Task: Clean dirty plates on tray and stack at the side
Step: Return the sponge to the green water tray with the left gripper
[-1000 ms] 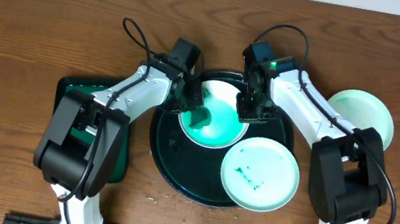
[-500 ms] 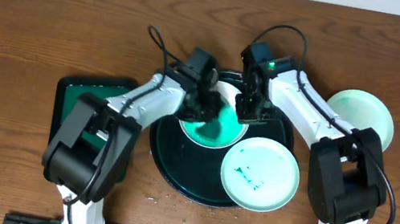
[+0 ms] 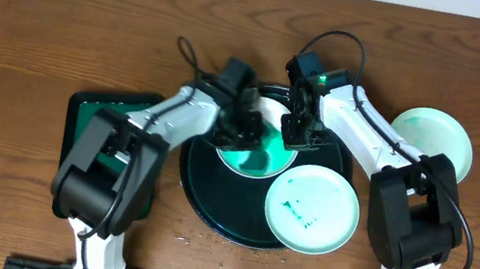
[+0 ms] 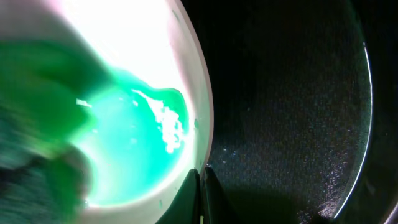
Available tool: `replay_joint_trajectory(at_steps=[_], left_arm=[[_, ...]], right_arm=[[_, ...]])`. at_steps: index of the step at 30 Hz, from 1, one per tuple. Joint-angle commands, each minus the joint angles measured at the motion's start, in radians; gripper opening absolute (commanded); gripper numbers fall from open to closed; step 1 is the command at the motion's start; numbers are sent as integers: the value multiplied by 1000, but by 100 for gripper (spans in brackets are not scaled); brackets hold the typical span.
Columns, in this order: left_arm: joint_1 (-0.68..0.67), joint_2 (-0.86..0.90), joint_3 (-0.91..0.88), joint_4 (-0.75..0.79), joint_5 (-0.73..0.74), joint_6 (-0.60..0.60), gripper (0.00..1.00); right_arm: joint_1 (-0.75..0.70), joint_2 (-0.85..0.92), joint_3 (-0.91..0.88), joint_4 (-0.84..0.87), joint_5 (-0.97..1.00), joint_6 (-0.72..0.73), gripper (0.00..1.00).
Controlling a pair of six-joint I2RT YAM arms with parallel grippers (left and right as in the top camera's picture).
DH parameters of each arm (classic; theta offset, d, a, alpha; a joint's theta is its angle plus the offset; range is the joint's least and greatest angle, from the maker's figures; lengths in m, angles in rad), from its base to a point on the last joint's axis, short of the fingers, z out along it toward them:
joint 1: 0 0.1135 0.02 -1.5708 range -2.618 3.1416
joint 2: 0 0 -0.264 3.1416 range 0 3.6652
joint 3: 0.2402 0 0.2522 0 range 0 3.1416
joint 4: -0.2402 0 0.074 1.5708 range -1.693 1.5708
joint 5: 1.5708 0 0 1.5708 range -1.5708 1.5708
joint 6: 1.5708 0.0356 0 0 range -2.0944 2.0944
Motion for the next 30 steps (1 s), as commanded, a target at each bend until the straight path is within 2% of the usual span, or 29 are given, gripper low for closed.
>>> replay_joint_trajectory(at_steps=[1,4,10,15,18,20,22,30], left_arm=[[101,-4,47,-114,-189,-27,7],[142,-44,102,-229,-222,30,7],[142,-173,116,-317,-238,90,7],[142,-315,116,-430,-338,89,7],[142,-371,116,-507,-487,45,7],[145,-384,116,-565,-603,-2,7],[153,-380,114,-595,-645,-2,7],[305,-325,71,-597,-690,-34,7]], right_arm=[[25,-19,0,6,-33,16,1],[25,-19,0,14,-26,16,1],[25,-19,0,24,-27,16,1],[25,-19,0,24,-20,15,1],[25,-19,0,28,-20,15,1],[25,-19,0,29,-20,15,1],[25,-19,0,28,-20,14,1],[25,-19,0,20,-20,4,1]])
